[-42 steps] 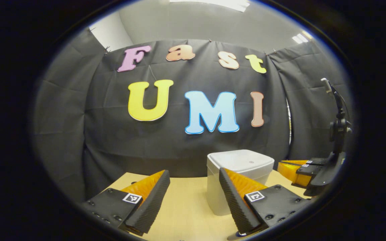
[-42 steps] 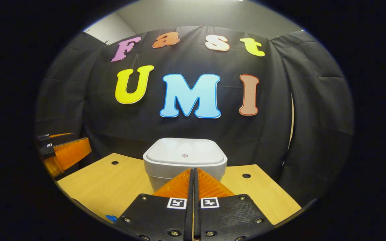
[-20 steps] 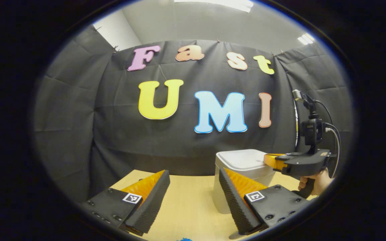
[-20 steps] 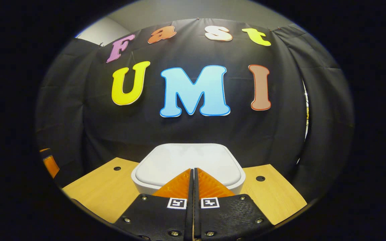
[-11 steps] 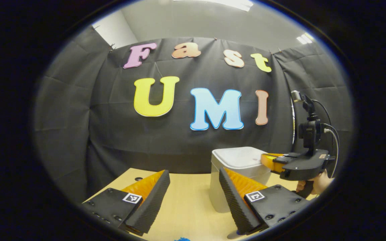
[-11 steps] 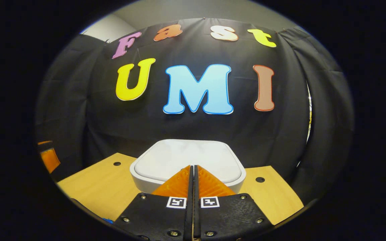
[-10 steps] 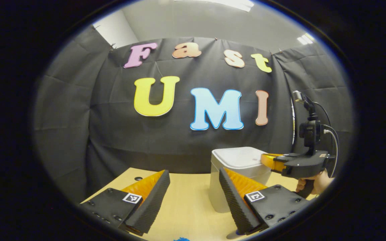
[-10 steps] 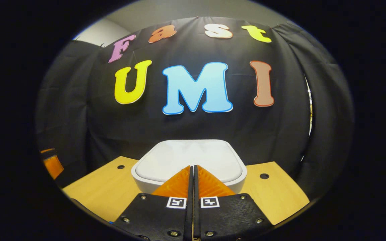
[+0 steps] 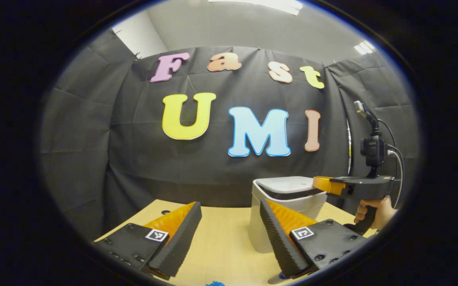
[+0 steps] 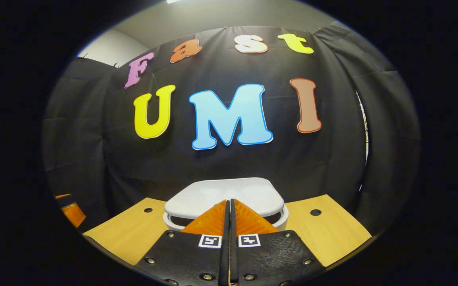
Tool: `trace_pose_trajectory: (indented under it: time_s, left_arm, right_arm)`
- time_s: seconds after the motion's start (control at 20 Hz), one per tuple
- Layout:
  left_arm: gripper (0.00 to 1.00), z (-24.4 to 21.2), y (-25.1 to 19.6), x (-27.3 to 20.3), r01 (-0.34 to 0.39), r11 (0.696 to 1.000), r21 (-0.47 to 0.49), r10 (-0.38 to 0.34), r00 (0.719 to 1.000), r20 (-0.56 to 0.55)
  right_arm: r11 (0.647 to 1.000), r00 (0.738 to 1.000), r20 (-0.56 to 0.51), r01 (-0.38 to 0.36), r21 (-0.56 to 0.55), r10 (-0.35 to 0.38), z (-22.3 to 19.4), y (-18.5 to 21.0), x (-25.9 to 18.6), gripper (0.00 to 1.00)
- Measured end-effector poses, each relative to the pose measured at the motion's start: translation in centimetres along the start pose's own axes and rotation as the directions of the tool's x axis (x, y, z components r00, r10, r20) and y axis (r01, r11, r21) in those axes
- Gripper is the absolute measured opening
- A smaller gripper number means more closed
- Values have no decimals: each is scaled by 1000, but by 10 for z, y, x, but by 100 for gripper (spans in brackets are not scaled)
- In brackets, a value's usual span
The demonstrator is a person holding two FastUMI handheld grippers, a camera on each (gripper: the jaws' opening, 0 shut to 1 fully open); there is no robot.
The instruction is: Press the lid of the desktop garbage bin to open it, pick up the crumpled paper on the desktop and throw it into the bin, then pick up the pop can on the desktop and drop it into the bin, and finally close the garbage bin lid.
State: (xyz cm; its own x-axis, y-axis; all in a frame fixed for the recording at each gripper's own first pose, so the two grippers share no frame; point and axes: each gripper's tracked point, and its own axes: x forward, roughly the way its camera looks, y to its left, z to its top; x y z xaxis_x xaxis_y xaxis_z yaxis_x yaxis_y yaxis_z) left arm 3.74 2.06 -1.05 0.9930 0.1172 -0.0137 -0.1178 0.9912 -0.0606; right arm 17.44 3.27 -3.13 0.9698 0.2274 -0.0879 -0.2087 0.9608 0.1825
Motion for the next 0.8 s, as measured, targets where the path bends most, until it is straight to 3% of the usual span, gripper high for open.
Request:
trace_pose_trajectory:
  time_s: [0.8]
  left_arm:
    - [97,-16,5,3,1,1000,-4,-1,999,-32]
  right_arm:
    - [997,999,-36,18,-73,-20,-18,10,-29,1]
